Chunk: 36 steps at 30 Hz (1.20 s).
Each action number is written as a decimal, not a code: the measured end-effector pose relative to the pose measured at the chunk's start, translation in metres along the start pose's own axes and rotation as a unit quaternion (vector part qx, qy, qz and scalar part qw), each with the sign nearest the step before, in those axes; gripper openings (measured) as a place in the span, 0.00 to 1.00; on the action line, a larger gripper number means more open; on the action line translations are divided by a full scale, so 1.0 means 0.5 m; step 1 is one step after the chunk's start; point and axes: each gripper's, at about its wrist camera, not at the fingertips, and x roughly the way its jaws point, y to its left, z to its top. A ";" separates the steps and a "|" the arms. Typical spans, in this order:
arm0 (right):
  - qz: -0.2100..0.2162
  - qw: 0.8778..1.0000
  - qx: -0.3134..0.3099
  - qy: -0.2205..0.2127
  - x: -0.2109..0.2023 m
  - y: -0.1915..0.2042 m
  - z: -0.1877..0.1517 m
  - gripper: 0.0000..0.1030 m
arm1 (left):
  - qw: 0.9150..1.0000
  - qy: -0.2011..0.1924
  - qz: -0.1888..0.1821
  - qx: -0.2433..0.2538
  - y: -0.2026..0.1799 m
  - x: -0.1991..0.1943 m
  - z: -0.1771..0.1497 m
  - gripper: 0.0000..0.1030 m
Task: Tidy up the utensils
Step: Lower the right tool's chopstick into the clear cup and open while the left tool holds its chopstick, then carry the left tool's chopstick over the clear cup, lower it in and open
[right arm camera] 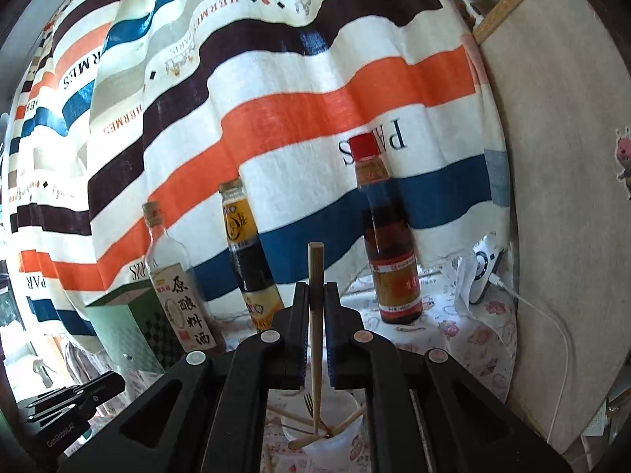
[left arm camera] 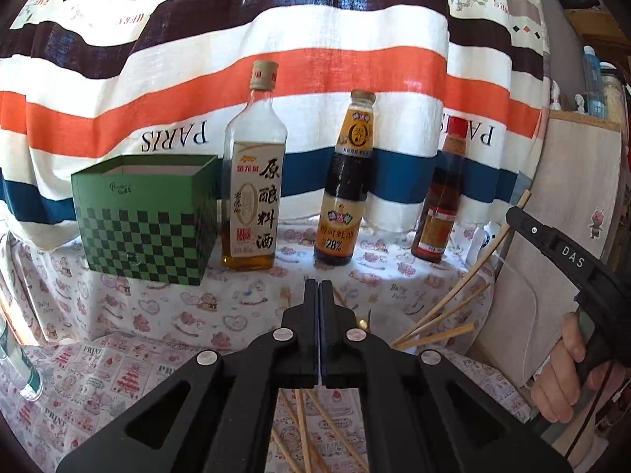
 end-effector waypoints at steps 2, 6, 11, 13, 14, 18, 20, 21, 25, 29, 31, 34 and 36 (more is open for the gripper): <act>-0.002 0.999 -0.010 0.040 0.038 0.001 -0.020 0.08 | 1.000 0.017 0.009 0.003 0.012 0.015 -0.026 0.00; 0.014 0.996 -0.015 0.082 0.070 0.004 -0.041 0.08 | 0.999 0.052 0.017 -0.006 0.039 0.043 -0.071 0.00; 0.029 0.993 -0.015 0.111 0.065 0.008 -0.049 0.08 | 0.996 0.091 0.005 -0.009 0.054 0.071 -0.116 0.08; 0.033 0.992 -0.016 0.119 0.060 0.008 -0.053 0.08 | 0.995 0.103 0.003 -0.014 0.057 0.081 -0.129 0.19; 0.035 0.992 -0.018 0.123 0.058 0.007 -0.055 0.08 | 0.994 0.109 0.001 -0.018 0.059 0.087 -0.135 0.26; 0.050 0.987 -0.028 0.148 0.052 0.008 -0.066 0.09 | 0.990 0.135 -0.010 -0.033 0.064 0.114 -0.147 0.42; 0.061 0.986 -0.024 0.155 0.044 0.007 -0.070 0.21 | 0.988 0.146 -0.011 -0.039 0.066 0.129 -0.145 0.46; 0.064 0.986 -0.021 0.154 0.038 0.006 -0.071 0.27 | 0.988 0.151 -0.011 -0.040 0.067 0.136 -0.144 0.49; 0.058 0.989 -0.014 0.132 0.008 0.004 -0.071 0.36 | 0.983 0.178 -0.013 -0.047 0.072 0.183 -0.140 0.54; 0.033 0.993 -0.008 0.111 -0.037 -0.009 -0.076 0.36 | 0.977 0.207 -0.010 -0.052 0.075 0.250 -0.134 0.54; -0.003 0.994 -0.005 0.112 -0.056 -0.023 -0.080 0.37 | 0.974 0.219 -0.003 -0.060 0.080 0.282 -0.131 0.53; -0.042 0.993 0.004 0.114 -0.073 -0.057 -0.093 0.37 | 0.974 0.215 -0.015 -0.074 0.088 0.319 -0.119 0.53; -0.056 0.991 0.005 0.121 -0.068 -0.075 -0.106 0.37 | 0.974 0.212 -0.029 -0.079 0.093 0.341 -0.116 0.53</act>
